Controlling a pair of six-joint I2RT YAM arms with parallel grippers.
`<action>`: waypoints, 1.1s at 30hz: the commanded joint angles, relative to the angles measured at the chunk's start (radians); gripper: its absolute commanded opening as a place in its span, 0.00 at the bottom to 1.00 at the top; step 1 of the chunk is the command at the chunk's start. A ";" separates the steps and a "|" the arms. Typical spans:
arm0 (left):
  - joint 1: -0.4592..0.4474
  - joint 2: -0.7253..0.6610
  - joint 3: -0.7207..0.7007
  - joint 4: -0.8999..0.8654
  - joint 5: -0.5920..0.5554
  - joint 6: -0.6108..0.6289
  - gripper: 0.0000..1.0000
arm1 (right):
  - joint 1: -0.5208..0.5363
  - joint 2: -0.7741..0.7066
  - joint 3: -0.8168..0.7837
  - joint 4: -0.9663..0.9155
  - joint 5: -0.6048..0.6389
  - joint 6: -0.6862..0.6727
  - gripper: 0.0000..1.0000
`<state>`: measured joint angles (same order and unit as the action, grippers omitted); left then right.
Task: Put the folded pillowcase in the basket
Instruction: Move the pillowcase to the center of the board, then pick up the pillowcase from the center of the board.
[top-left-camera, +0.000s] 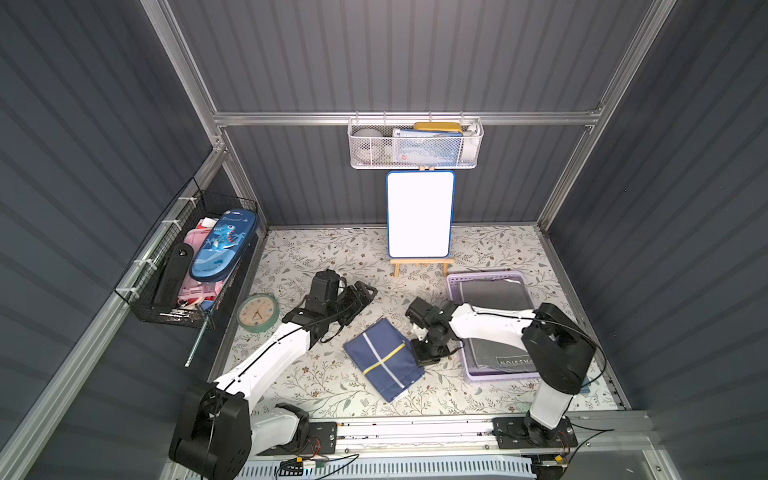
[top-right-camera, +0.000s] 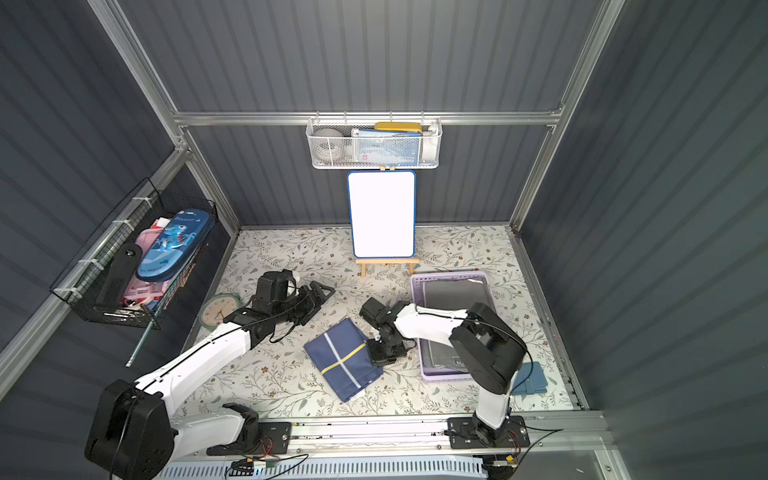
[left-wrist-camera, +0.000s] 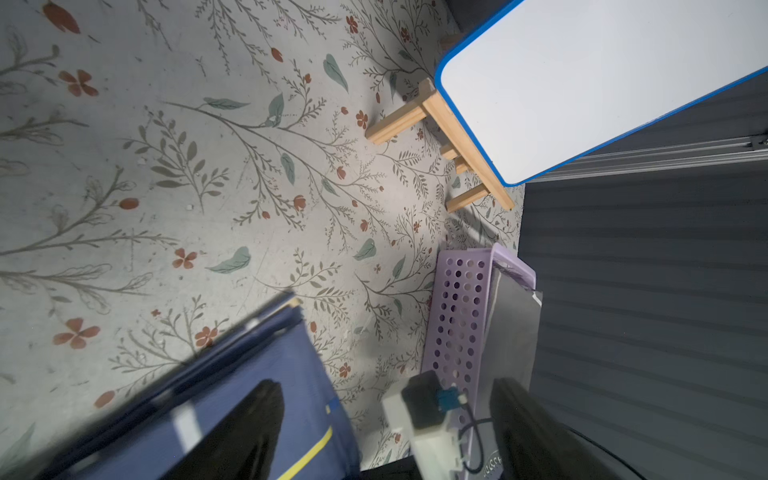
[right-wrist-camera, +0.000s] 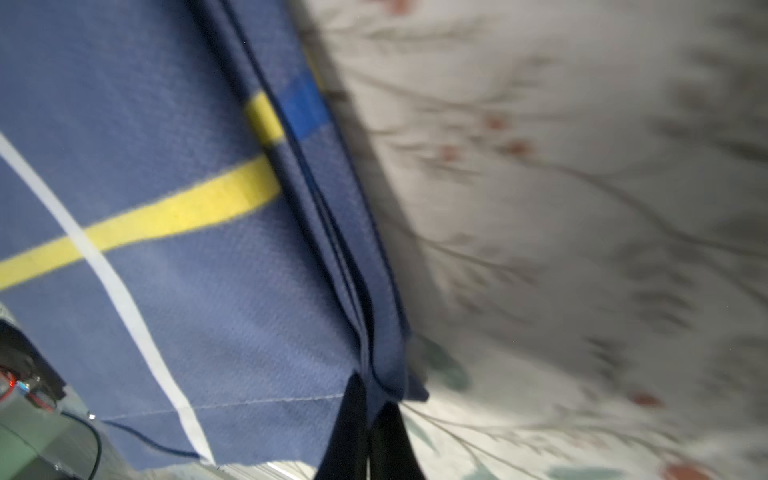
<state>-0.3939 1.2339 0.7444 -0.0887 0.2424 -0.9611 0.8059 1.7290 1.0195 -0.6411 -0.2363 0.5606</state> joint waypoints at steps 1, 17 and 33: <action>0.001 0.021 -0.029 0.026 -0.018 0.008 0.84 | -0.039 -0.108 -0.064 -0.041 0.109 0.105 0.00; -0.185 0.301 -0.017 0.060 -0.105 0.021 0.76 | -0.040 -0.172 -0.122 0.024 0.014 0.190 0.00; -0.188 0.400 -0.014 0.062 -0.255 -0.085 0.71 | -0.033 -0.166 -0.115 0.040 0.000 0.183 0.00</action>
<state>-0.5846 1.5490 0.6903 0.0139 0.0490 -1.0260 0.7666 1.5555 0.8879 -0.5968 -0.2260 0.7437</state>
